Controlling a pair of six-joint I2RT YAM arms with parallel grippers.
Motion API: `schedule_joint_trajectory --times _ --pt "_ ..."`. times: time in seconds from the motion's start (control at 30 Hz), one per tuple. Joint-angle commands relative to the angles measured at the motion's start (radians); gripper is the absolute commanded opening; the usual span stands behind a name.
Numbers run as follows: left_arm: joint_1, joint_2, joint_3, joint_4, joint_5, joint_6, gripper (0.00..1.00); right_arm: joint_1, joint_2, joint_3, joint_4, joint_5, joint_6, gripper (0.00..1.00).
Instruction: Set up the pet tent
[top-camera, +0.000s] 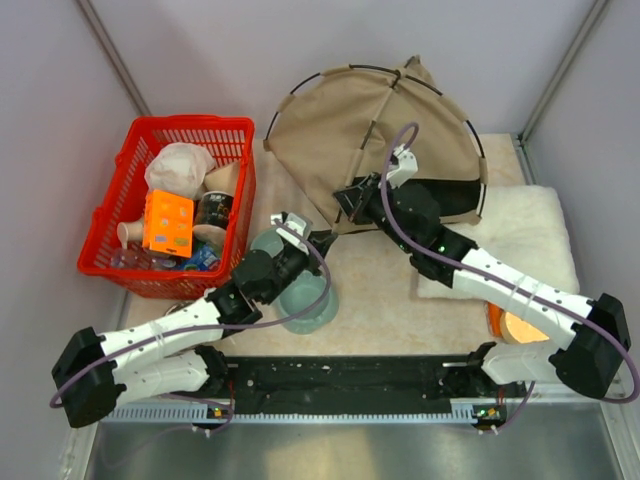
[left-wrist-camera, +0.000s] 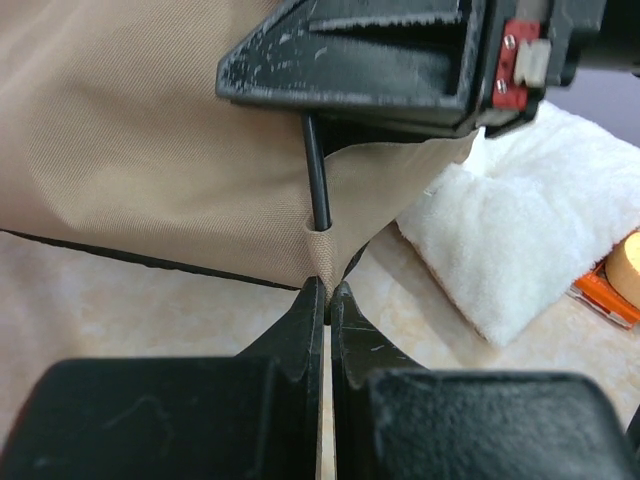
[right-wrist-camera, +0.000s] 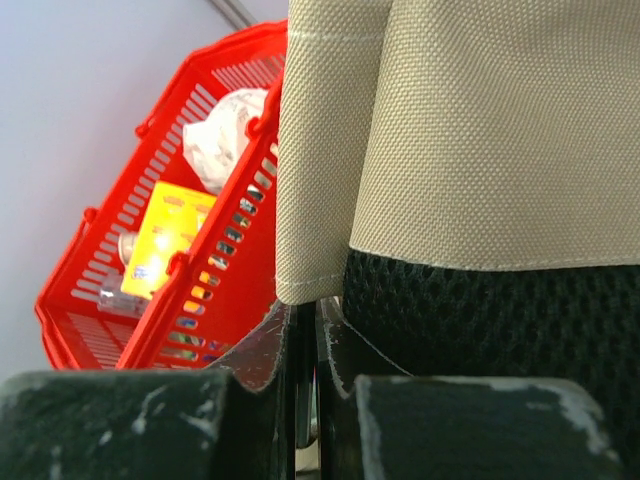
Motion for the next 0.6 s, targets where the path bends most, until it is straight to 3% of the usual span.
schedule_joint_trajectory --times 0.0,0.33,0.57 --pt "-0.004 -0.013 0.108 0.010 0.020 -0.028 0.00 0.062 0.004 -0.031 0.012 0.052 -0.134 0.00" --pt "-0.004 -0.050 0.157 -0.052 0.017 -0.070 0.00 0.081 -0.007 -0.077 0.004 0.144 -0.168 0.00" --pt "-0.002 -0.076 0.182 -0.125 0.017 -0.090 0.00 0.081 -0.005 -0.137 0.045 0.120 -0.216 0.00"
